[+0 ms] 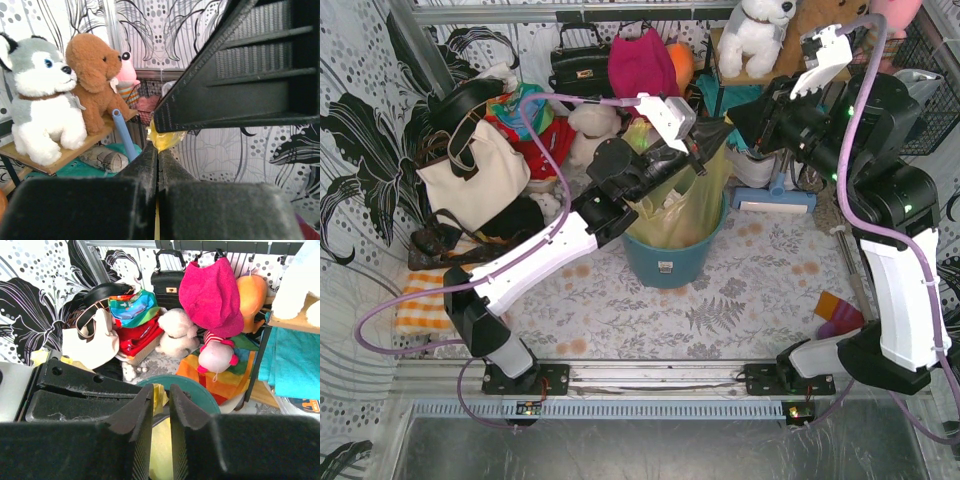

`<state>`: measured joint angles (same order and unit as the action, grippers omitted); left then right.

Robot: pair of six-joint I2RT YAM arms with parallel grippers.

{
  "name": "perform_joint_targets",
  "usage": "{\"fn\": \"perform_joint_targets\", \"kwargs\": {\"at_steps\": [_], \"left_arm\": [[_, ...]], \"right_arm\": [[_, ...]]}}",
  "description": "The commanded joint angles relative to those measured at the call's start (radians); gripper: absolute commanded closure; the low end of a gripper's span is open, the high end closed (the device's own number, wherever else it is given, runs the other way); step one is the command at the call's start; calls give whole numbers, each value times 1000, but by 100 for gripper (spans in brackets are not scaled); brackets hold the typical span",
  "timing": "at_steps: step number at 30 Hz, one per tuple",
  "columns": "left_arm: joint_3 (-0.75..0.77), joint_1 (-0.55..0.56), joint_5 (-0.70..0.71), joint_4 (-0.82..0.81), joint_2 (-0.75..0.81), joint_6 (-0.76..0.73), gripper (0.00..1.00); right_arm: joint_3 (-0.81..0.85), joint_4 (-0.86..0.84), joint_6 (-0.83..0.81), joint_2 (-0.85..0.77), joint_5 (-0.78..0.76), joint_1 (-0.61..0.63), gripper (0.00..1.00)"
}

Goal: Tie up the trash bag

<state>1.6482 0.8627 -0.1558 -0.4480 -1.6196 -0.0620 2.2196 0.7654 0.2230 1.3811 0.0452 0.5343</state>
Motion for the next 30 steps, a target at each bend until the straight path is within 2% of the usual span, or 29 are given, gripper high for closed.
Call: {"fn": "perform_joint_targets", "kwargs": {"at_steps": [1,9,14,19,25,30], "left_arm": [[-35,1,-61,-34,56,6,100],[-116,1,-128,-58,101,12,100],[-159,2,-160,-59,137,17,100],[-225,2,-195,-91,180,17,100],[-340,2,-233,-192,241,28,100],[-386,2,-266,-223,278,37,100]], "right_arm": [[-35,-92,-5,-36,-7,-1,76],[-2,-110,-18,31,41,-1,52],[55,-112,-14,98,104,-1,43],[78,-153,-31,137,276,-1,34],[170,-136,-19,224,474,-1,29],[187,-135,3,259,565,-1,28]]}}
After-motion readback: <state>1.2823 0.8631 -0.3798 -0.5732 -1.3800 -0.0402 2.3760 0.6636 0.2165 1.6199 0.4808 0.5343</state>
